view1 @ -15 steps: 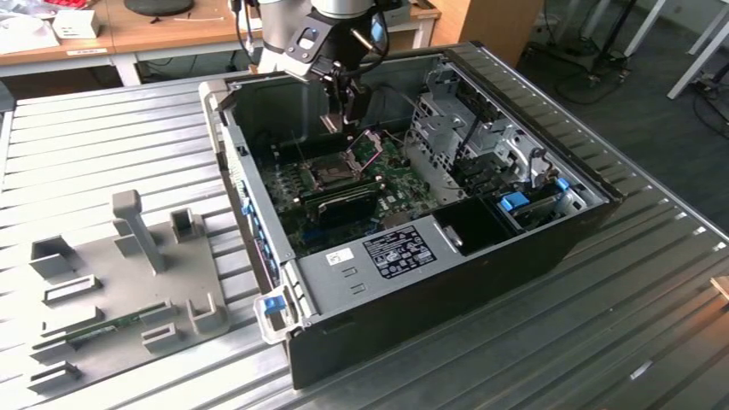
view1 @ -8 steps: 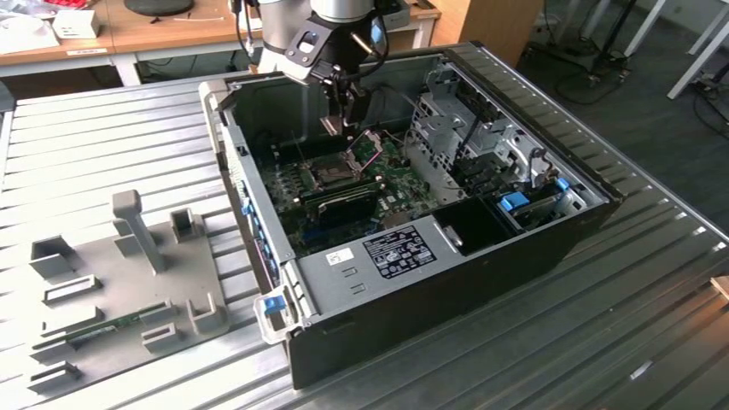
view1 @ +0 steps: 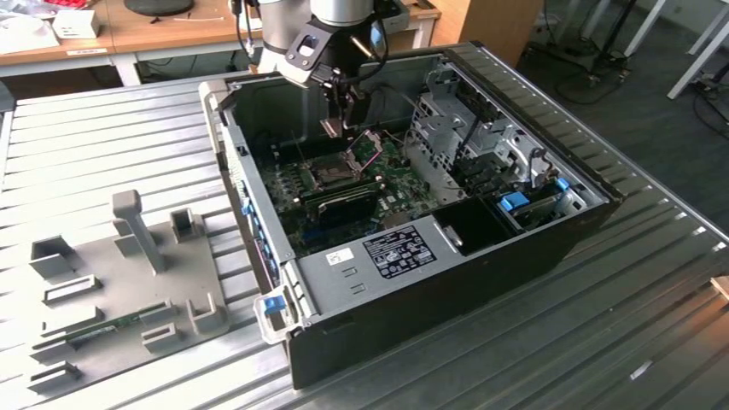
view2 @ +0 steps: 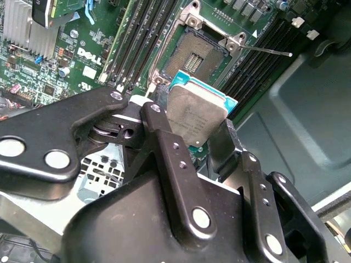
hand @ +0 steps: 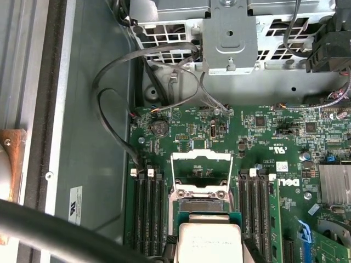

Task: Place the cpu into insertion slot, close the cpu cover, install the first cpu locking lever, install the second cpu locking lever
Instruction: 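Place the cpu into insertion slot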

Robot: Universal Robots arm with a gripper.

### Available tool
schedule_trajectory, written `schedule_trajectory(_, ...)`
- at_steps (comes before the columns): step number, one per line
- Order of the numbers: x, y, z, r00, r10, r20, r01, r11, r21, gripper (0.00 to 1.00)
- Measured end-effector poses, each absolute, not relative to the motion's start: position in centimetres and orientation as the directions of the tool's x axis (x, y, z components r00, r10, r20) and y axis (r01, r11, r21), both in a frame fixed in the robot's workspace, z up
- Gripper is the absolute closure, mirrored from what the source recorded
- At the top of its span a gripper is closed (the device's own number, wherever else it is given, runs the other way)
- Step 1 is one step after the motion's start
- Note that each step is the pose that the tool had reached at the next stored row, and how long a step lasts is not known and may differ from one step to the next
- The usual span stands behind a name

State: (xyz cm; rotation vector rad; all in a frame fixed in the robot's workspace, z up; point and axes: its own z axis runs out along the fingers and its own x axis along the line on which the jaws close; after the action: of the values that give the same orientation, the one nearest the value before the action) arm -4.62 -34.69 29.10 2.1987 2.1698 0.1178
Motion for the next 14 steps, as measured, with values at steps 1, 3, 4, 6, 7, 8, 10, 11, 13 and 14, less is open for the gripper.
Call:
schedule_trajectory(1,-4.62,-34.69,28.77,0.012,1.000,0.019,0.996,-0.014,0.089,0.46)
schedule_trajectory(3,-4.62,-34.69,28.75,0.012,1.000,0.019,0.996,-0.014,0.089,0.46)
schedule_trajectory(4,-4.62,-34.69,28.71,0.012,1.000,0.019,0.996,-0.014,0.089,0.46)
schedule_trajectory(6,-4.62,-34.69,28.60,0.012,1.000,0.019,0.996,-0.014,0.089,0.46)
schedule_trajectory(7,-4.62,-34.69,28.53,0.012,1.000,0.019,0.996,-0.014,0.089,0.46)
schedule_trajectory(8,-4.62,-34.69,28.45,0.012,1.000,0.019,0.996,-0.014,0.089,0.46)
schedule_trajectory(10,-4.62,-34.69,28.36,0.012,1.000,0.019,0.996,-0.014,0.089,0.46)
schedule_trajectory(11,-4.62,-34.69,28.33,0.012,1.000,0.019,0.996,-0.014,0.089,0.46)
schedule_trajectory(13,-4.62,-34.69,28.31,0.012,1.000,0.019,0.996,-0.014,0.089,0.46)
schedule_trajectory(14,-4.62,-34.69,28.31,0.012,1.000,0.019,0.996,-0.014,0.089,0.46)
